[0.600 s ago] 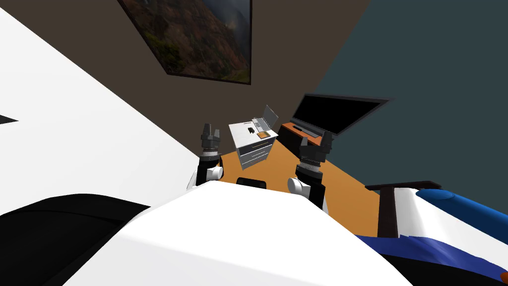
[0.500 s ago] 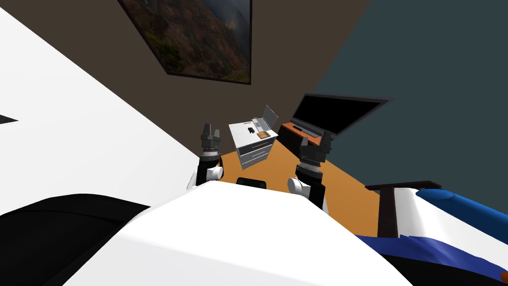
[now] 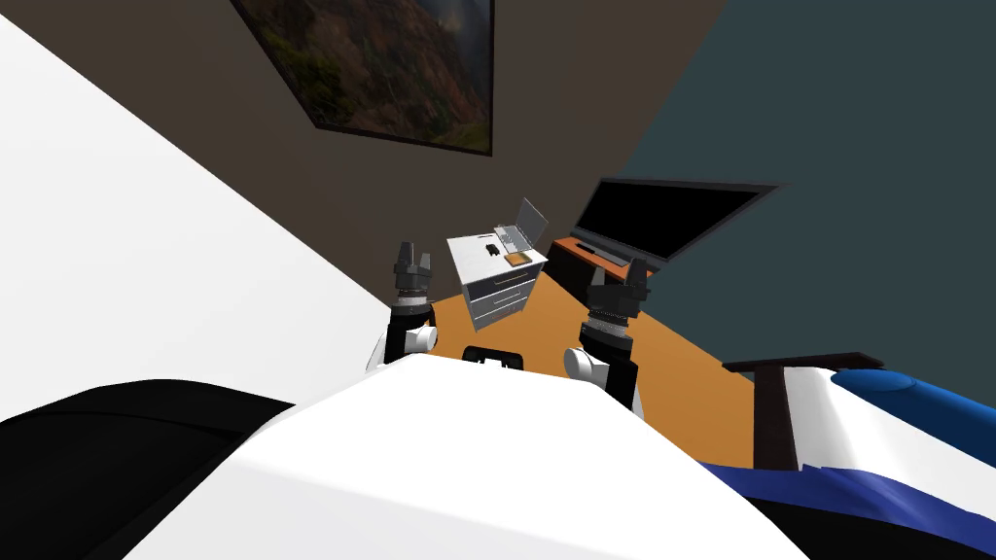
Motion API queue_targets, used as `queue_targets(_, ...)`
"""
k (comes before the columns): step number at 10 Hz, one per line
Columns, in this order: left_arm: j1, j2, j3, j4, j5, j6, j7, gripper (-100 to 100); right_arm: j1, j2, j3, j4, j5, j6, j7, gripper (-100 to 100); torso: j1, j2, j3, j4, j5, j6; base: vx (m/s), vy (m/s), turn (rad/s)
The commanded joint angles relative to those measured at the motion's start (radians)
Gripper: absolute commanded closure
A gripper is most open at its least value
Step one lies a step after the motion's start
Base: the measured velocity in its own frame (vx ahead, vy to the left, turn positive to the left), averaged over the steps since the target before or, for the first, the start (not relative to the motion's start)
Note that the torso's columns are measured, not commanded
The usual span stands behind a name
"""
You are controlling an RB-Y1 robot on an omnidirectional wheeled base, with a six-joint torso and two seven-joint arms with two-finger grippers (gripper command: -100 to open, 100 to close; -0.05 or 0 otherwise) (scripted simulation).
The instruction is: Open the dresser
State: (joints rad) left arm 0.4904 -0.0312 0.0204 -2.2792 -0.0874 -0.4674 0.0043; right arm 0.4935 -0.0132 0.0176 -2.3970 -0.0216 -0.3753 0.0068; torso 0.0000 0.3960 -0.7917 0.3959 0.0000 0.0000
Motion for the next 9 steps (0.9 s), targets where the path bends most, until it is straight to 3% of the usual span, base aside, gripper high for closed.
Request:
queue_targets(1, 0.0, 0.0, 0.0, 0.0, 0.0, 0.0, 0.0, 0, 0.0, 0.0, 0.0, 0.0, 0.0, 0.0, 0.0, 0, 0.0, 0.074, -0.147, 0.074, 0.0, 0.0, 0.0, 0.0, 0.0)
queue_targets(3, 0.0, 0.0, 0.0, 0.0, 0.0, 0.0, 0.0, 0, 0.0, 0.0, 0.0, 0.0, 0.0, 0.0, 0.0, 0, 0.0, 0.222, -0.443, 0.221, 0.0, 0.0, 0.0, 0.0, 0.0)
queue_targets(4, -0.002, 0.034, 0.003, 0.011, 0.002, -0.001, 0.0, -100, 0.0, 0.0, 0.0, 0.0, 0.0, 0.0, 0.0, 0, 0.0, 0.295, -0.59, 0.295, 0.0, 0.0, 0.013, -0.021, 0.019)
queue_targets(6, -0.007, 0.082, 0.009, 0.036, 0.007, -0.004, 0.0, -100, 0.0, 0.0, 0.0, 0.0, 0.0, 0.0, 0.0, 0, -0.002, 0.337, -0.68, 0.338, -0.001, 0.0, 0.037, -0.058, 0.031)
queue_targets(9, -0.022, 0.157, 0.026, 0.106, 0.021, -0.012, 0.001, -100, 0.0, 0.0, 0.0, 0.0, 0.0, 0.0, 0.0, 0, -0.001, 0.341, -0.685, 0.342, 0.0, 0.0, 0.072, -0.105, 0.056)
